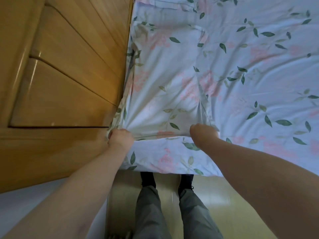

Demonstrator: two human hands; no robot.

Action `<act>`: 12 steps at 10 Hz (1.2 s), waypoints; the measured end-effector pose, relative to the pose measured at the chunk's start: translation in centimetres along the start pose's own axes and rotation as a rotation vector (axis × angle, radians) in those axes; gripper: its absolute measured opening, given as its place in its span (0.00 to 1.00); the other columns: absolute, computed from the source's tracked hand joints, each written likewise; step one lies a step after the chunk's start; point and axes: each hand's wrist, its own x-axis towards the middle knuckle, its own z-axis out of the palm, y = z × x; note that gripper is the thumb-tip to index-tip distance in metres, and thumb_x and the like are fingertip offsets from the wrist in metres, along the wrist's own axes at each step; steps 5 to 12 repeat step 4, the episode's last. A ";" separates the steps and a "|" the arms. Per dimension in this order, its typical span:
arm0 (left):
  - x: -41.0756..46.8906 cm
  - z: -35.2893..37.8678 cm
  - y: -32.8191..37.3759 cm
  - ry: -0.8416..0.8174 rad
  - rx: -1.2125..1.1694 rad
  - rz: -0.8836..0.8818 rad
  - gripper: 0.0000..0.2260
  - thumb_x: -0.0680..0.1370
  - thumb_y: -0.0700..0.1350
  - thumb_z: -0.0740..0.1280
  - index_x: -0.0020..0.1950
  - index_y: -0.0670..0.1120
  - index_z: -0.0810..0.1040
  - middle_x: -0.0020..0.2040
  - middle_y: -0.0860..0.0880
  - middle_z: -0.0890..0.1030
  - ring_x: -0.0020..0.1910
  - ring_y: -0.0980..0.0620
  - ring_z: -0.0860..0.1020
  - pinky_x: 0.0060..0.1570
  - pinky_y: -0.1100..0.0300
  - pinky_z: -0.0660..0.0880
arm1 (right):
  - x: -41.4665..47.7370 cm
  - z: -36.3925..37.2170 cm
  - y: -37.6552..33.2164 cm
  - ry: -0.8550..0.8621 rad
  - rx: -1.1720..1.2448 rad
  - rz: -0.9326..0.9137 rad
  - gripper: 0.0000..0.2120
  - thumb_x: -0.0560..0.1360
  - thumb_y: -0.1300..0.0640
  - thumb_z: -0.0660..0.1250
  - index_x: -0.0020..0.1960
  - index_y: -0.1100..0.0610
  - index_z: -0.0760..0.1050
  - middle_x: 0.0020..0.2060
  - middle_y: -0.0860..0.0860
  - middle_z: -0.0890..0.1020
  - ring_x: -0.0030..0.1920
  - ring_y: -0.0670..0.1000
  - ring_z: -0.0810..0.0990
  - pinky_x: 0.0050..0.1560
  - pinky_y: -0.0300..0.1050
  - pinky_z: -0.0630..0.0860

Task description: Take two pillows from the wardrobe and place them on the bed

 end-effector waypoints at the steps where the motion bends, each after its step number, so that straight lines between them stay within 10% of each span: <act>1: -0.1 1.1 0.8 -0.039 0.001 0.002 0.13 0.74 0.35 0.63 0.51 0.47 0.83 0.50 0.47 0.81 0.48 0.45 0.81 0.48 0.50 0.79 | -0.4 1.0 -0.6 -0.066 0.000 -0.005 0.14 0.78 0.62 0.64 0.63 0.59 0.74 0.58 0.54 0.78 0.57 0.58 0.82 0.55 0.52 0.77; 4: -1.3 0.6 -0.2 -0.017 -0.489 0.044 0.16 0.82 0.49 0.57 0.67 0.47 0.74 0.62 0.45 0.78 0.55 0.45 0.79 0.54 0.52 0.77 | -0.1 0.4 -0.3 0.013 0.641 0.149 0.11 0.80 0.58 0.59 0.57 0.56 0.78 0.55 0.56 0.83 0.54 0.58 0.81 0.50 0.46 0.76; 12: -1.3 0.6 -0.2 -0.017 -0.489 0.044 0.16 0.82 0.49 0.57 0.67 0.47 0.74 0.62 0.45 0.78 0.55 0.45 0.79 0.54 0.52 0.77 | -0.1 0.4 -0.3 0.013 0.641 0.149 0.11 0.80 0.58 0.59 0.57 0.56 0.78 0.55 0.56 0.83 0.54 0.58 0.81 0.50 0.46 0.76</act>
